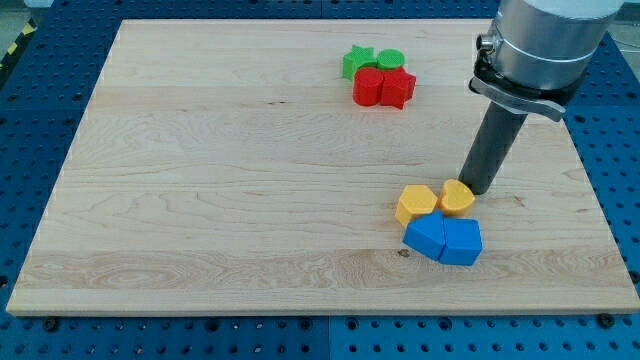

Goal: Push the yellow blocks left to the blue triangle

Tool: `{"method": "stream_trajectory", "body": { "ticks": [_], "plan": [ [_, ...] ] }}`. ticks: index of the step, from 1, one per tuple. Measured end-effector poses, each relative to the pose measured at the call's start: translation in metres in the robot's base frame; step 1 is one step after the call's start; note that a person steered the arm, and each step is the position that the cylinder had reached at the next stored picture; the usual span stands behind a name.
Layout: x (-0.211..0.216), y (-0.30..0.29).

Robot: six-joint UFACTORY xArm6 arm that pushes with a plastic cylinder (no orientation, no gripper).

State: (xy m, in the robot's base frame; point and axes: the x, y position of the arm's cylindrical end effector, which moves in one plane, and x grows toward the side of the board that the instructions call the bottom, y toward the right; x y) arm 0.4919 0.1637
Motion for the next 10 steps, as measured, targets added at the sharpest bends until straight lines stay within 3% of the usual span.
{"method": "stream_trajectory", "body": {
  "ticks": [1,2,3,4,7,9,10],
  "plan": [
    [-0.003,0.001],
    [-0.017,0.037],
    [0.016,0.067],
    [0.068,0.05],
    [0.024,0.014],
    [0.024,0.007],
    [0.024,-0.028]
  ]
}}
